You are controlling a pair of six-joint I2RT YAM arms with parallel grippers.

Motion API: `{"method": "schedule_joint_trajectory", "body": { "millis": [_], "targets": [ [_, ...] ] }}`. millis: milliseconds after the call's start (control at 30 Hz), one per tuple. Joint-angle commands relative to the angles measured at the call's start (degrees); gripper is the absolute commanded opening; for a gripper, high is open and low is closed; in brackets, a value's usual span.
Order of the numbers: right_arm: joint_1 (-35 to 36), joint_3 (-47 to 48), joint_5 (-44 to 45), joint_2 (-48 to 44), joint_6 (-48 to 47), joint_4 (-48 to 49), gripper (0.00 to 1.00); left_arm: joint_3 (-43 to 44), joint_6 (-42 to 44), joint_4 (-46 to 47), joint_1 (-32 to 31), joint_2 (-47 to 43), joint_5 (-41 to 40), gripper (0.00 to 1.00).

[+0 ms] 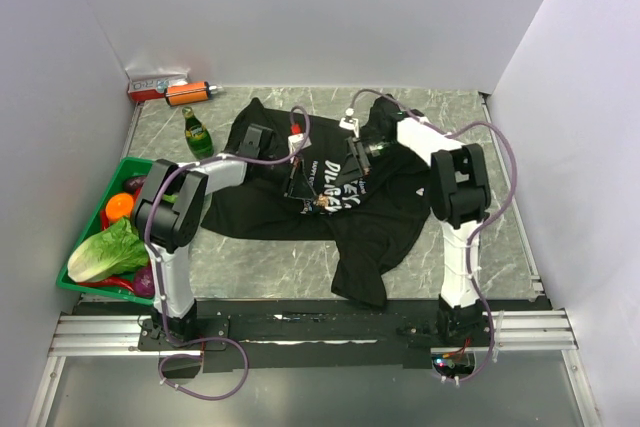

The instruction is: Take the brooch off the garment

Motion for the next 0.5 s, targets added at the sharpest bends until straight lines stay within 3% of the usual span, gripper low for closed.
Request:
{"method": "schedule_joint_trajectory", "body": {
  "millis": [0,167,300,467],
  "targets": [
    [-1.4,-3.0,1.9,-7.0,-2.1,3.2,0.51,-4.0,-18.4,18.2,0.3,-4.1,-0.3,0.01],
    [-0.4,-7.9,5.3,-9.7,-0.8,9.0,0.48,-8.1,-27.7,27.0,0.5,-4.4,-0.9,0.01],
    [0.7,-13.1,10.0,-12.7,1.2,16.2,0.43,-9.2,-28.8,28.6,0.9,-5.0,-0.8,0.01],
    [1.9,-13.1,10.8,-12.1,3.1,18.4,0.4,-9.5,-29.0,28.6,1.6,-5.2,-0.3,0.01]
  ]
}}
